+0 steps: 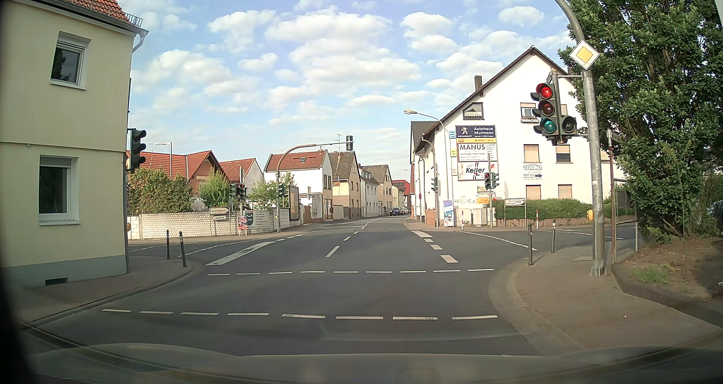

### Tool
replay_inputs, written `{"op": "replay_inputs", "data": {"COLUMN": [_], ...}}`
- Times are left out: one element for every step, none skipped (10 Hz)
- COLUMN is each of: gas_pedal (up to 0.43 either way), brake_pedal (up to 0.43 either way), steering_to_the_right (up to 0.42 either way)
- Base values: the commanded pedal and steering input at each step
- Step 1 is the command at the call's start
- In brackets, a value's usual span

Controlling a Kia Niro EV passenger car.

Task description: Follow the waypoints while adhering to traffic rules and regulations

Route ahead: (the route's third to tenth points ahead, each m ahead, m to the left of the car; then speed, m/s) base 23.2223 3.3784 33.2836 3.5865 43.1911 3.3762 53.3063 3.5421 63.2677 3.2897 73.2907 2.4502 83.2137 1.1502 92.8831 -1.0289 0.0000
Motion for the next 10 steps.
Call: {"op": "replay_inputs", "data": {"gas_pedal": [0.000,0.000,0.000,0.000,0.000,0.000,0.000,0.000,0.000,0.000], "brake_pedal": [0.329,0.329,0.329,0.329,0.329,0.329,0.329,0.329,0.329,0.329], "steering_to_the_right": [-0.008,-0.008,-0.007,-0.008,-0.008,-0.008,-0.008,-0.008,-0.008,-0.008]}}
